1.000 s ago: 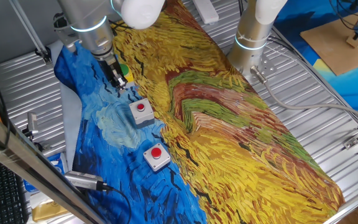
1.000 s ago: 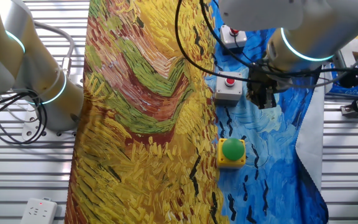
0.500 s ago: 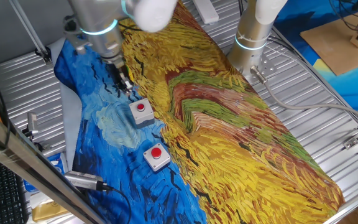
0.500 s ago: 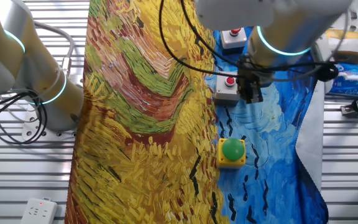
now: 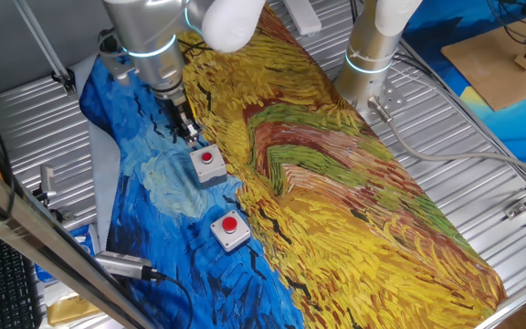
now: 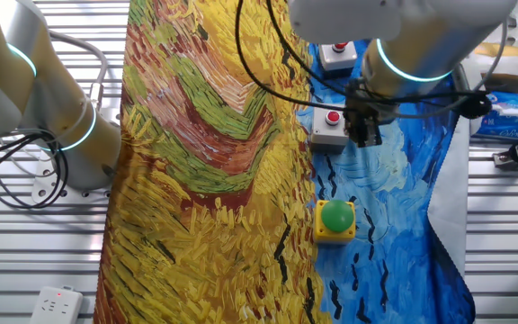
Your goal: Press three buttons from left to right in sequence
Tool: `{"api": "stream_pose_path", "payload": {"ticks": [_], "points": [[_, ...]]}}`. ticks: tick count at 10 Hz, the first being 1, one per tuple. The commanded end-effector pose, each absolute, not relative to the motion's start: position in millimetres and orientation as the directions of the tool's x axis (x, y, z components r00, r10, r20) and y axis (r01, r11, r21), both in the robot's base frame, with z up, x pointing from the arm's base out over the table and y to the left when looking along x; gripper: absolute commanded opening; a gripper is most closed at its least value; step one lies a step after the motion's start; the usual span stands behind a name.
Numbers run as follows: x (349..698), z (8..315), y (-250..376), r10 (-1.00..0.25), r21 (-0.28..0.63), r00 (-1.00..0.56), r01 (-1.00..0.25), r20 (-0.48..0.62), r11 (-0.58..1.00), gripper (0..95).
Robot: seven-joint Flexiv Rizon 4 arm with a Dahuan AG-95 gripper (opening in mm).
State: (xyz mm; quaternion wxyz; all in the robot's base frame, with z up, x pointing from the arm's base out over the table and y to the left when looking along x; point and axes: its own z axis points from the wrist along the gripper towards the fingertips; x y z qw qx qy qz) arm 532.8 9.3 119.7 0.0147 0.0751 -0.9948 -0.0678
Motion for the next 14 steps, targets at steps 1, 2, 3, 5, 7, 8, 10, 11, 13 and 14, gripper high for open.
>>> {"api": "stream_pose_path", "payload": {"ticks": [1, 2, 3, 5, 7, 8, 10, 11, 13, 14], "points": [[540.2, 121.5, 14.8, -0.15, 0.135, -0.988, -0.144, 0.03, 0.98, 0.0], [542.4, 122.0, 19.2, -0.145, 0.134, -0.989, -0.139, 0.032, 0.981, 0.0], [544.8, 120.9, 25.2, -0.136, 0.132, -0.99, -0.131, 0.034, 0.983, 0.0], [542.1, 118.5, 31.5, -0.128, 0.13, -0.991, -0.123, 0.034, 0.984, 0.0], [537.5, 118.2, 34.6, -0.128, 0.126, -0.991, -0.122, 0.034, 0.984, 0.0], [536.4, 118.0, 35.6, -0.128, 0.126, -0.991, -0.123, 0.034, 0.984, 0.0], [535.2, 116.0, 39.6, -0.125, 0.125, -0.992, -0.119, 0.034, 0.985, 0.0], [534.4, 114.4, 42.9, -0.121, 0.124, -0.992, -0.115, 0.035, 0.986, 0.0], [532.2, 112.8, 46.5, -0.115, 0.121, -0.993, -0.11, 0.035, 0.986, 0.0], [530.6, 113.1, 47.4, -0.116, 0.121, -0.993, -0.111, 0.035, 0.987, 0.0]]}}
